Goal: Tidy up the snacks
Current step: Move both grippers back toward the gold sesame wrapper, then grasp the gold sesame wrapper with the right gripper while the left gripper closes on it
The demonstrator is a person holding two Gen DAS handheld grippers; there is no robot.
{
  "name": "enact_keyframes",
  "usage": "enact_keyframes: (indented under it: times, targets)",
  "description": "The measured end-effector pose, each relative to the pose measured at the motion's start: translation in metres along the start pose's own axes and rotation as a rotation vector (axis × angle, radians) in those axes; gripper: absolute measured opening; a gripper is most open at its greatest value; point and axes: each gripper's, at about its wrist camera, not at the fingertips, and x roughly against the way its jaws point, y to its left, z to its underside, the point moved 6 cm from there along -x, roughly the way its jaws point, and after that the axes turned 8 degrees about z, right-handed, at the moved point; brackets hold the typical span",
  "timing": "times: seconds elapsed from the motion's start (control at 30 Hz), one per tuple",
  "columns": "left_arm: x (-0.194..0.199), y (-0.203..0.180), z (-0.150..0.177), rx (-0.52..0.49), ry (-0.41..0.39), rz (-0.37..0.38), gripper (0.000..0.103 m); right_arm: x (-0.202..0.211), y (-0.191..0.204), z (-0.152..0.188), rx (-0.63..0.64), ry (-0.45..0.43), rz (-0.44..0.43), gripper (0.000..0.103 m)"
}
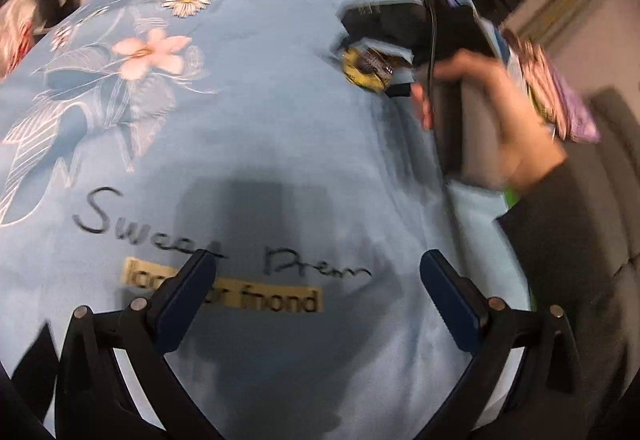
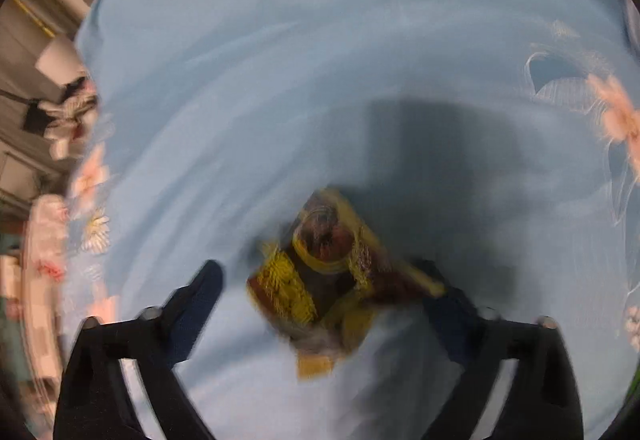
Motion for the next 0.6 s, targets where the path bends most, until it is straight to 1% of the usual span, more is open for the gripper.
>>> enact_keyframes:
  times: [0.03, 0.07, 0.1, 0.13, 0.17, 0.2, 0.27, 0.33, 0.37, 0.4, 0.47, 0.5, 0.57, 0.6]
  targets:
    - [0.004, 0.002, -0.002, -0.004, -0.006, -0.012, 0.102, 0.004, 0.004, 0.000, 0.027, -0.022, 0.015, 0.054]
    - [0.008, 0.004, -0.005, -0.017, -0.018, -0.036, 0.102, 0.006, 0.004, 0.001, 0.035, -0.019, 0.005, 0.054]
    - [0.013, 0.008, -0.007, -0.034, -0.041, -0.077, 0.102, 0.010, 0.004, 0.005, 0.021, -0.015, -0.039, 0.054]
    - [0.017, 0.012, -0.009, -0.047, -0.060, -0.117, 0.102, 0.016, 0.004, 0.012, 0.006, -0.005, -0.109, 0.054]
    - [0.018, 0.016, -0.009, -0.050, -0.065, -0.135, 0.102, 0.025, 0.004, 0.022, 0.006, 0.002, -0.175, 0.054]
    - [0.016, 0.019, -0.009, -0.045, -0.057, -0.146, 0.102, 0.034, 0.003, 0.031, 0.006, -0.003, -0.211, 0.054]
    - [0.016, 0.026, -0.005, -0.009, -0.030, -0.121, 0.102, 0.058, -0.001, 0.056, 0.027, -0.022, -0.254, 0.054]
    - [0.012, 0.025, 0.002, 0.040, 0.003, -0.047, 0.102, 0.083, -0.004, 0.089, 0.075, -0.023, -0.318, 0.054]
    - [0.016, 0.025, 0.003, 0.041, 0.009, -0.031, 0.102, 0.093, -0.007, 0.107, 0.096, -0.021, -0.345, 0.054]
    - [0.014, 0.020, 0.005, 0.022, 0.016, -0.020, 0.102, 0.102, -0.009, 0.120, 0.113, -0.022, -0.358, 0.054]
    - [0.009, 0.002, 0.010, -0.053, 0.035, -0.010, 0.103, 0.114, -0.011, 0.150, 0.148, 0.004, -0.368, 0.061]
    - [0.006, -0.004, 0.013, -0.077, 0.045, -0.002, 0.103, 0.119, -0.015, 0.169, 0.161, 0.036, -0.376, 0.065]
    - [-0.005, -0.016, 0.021, -0.109, 0.086, 0.030, 0.103, 0.123, -0.023, 0.189, 0.148, 0.088, -0.408, 0.086]
    - [-0.012, -0.022, 0.026, -0.114, 0.116, 0.047, 0.103, 0.122, -0.024, 0.192, 0.125, 0.107, -0.414, 0.088]
